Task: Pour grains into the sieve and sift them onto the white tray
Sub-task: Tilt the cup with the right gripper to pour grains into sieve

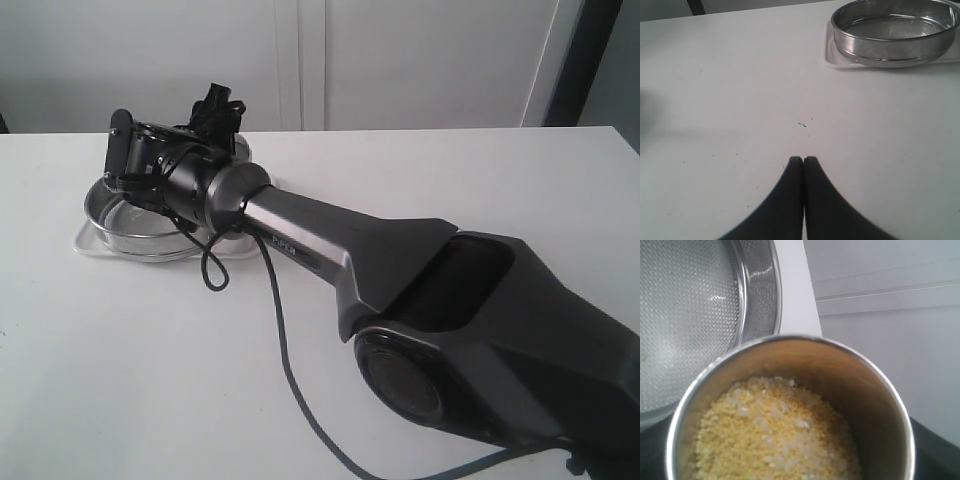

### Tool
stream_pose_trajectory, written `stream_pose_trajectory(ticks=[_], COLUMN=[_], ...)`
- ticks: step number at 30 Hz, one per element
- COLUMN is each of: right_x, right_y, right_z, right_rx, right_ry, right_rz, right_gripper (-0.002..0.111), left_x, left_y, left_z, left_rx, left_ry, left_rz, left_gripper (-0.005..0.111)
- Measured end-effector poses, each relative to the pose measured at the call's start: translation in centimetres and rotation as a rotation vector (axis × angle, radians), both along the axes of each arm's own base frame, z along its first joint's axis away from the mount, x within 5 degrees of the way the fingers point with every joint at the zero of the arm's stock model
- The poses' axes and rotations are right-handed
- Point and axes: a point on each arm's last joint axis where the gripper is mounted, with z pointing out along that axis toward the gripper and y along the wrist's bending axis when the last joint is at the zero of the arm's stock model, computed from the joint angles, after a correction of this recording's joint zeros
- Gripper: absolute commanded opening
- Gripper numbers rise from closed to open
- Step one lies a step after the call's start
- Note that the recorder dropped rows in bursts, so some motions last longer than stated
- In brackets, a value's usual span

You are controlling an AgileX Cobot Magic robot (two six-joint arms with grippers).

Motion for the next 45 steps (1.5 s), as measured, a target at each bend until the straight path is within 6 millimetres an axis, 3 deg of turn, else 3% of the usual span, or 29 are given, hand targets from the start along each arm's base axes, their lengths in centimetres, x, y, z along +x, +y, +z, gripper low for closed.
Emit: stream_pose_trajectory(ticks=[26,35,45], right_x=[0.2,0.7,0.9], right_y=[0.8,1.3,1.1], right_z=[0.7,-2.7,-2.5], right_rx=[-0.286,-0.368,-0.424], right_ry=[-0.116,-0.125,-0.165], right_rz=[0.239,0.280,0.272], right_gripper=[0.000,0.000,0.000], left_x=[0.0,0.0,0.0], left_y=[0.0,0.0,0.0], left_z=[0.0,0.0,0.0], left_rx=[0.000,0.000,0.000], left_ry=[0.000,0.000,0.000], left_rz=[0.000,0.000,0.000], left_gripper=[0.000,0.000,0.000])
